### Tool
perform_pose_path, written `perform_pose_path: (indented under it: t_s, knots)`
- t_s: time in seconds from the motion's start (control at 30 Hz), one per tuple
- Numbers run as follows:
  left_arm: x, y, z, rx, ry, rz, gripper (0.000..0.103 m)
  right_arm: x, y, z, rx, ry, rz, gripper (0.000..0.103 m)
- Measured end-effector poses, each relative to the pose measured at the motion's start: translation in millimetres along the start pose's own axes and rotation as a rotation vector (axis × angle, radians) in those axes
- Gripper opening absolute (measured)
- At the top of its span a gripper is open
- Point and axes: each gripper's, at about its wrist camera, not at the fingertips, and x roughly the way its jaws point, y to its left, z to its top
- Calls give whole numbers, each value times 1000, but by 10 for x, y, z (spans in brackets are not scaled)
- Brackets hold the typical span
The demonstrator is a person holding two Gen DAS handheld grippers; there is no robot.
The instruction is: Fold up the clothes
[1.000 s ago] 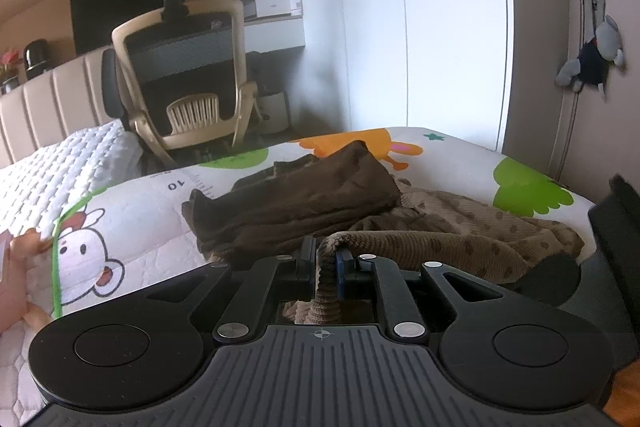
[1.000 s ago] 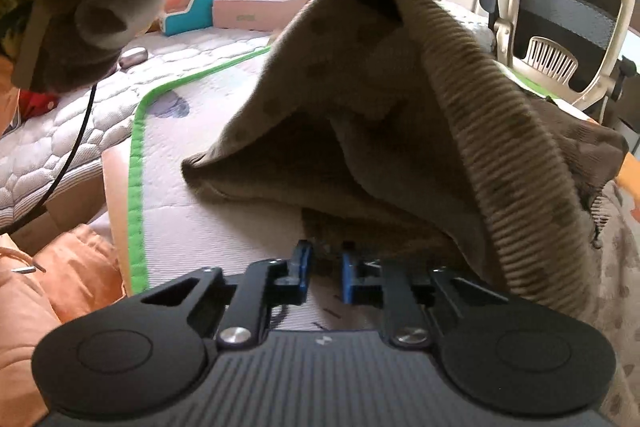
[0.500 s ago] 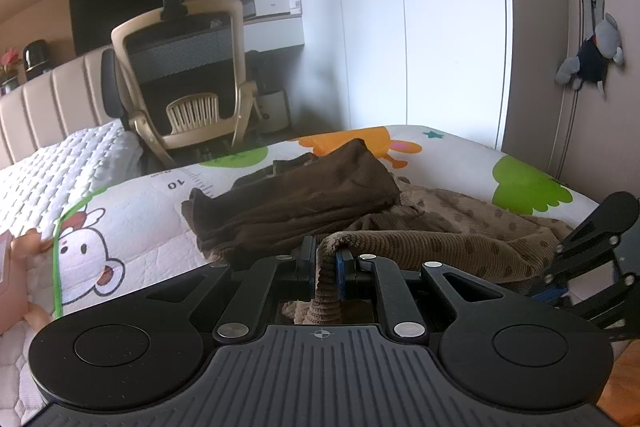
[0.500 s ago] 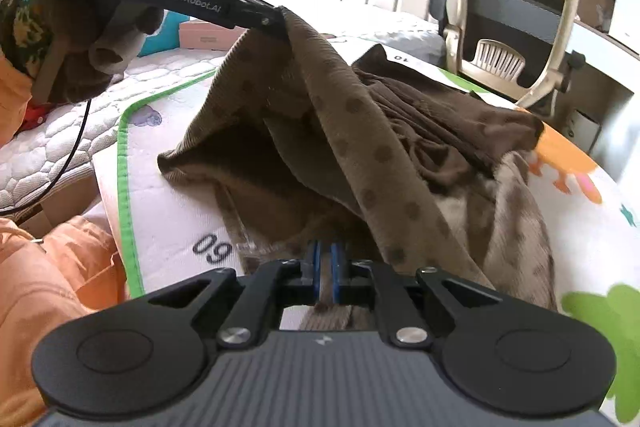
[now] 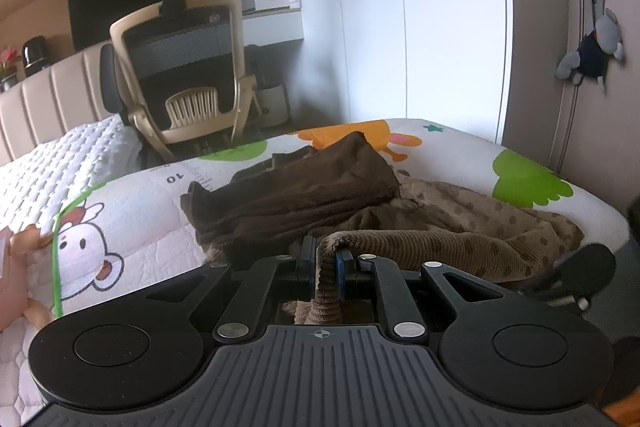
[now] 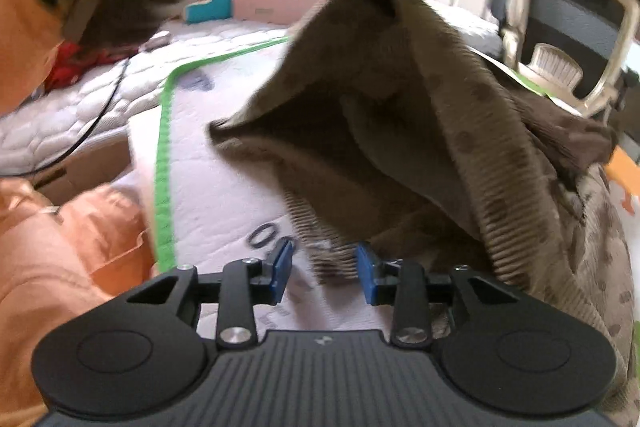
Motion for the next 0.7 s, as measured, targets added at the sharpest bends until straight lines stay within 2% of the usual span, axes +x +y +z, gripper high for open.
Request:
perform_pose_path:
  t_s: [0.03, 0.07, 0.1, 0.17, 0.3, 0.43, 0.6, 0.7]
  knots:
    - [2, 1, -2, 0, 1, -1, 13, 13, -44, -3, 5, -3, -3, 33]
    - [4, 0, -4, 0, 1, -1, 13, 10, -68, -7, 0, -6, -1, 29]
    - [6, 0, -6, 0, 2, -2, 13, 6, -92, -10, -5, -10, 1, 20]
    - [11, 2, -6, 0, 4, -2, 13, -35, -86, -2, -27, -22, -1, 10]
    - [17, -3, 2, -4, 5, -1, 13, -229, -135, 48, -26, -97, -17, 7]
    - [5, 4, 5, -3, 4, -2, 13, -431, -264, 68, 1, -136, -45, 6]
    - [9, 7, 1, -1, 5, -3, 13, -531, -303, -30, 10, -102, -53, 6]
    - [19, 2, 0, -2, 10, -4, 13, -435, -91, -98, -86, -58, -40, 12]
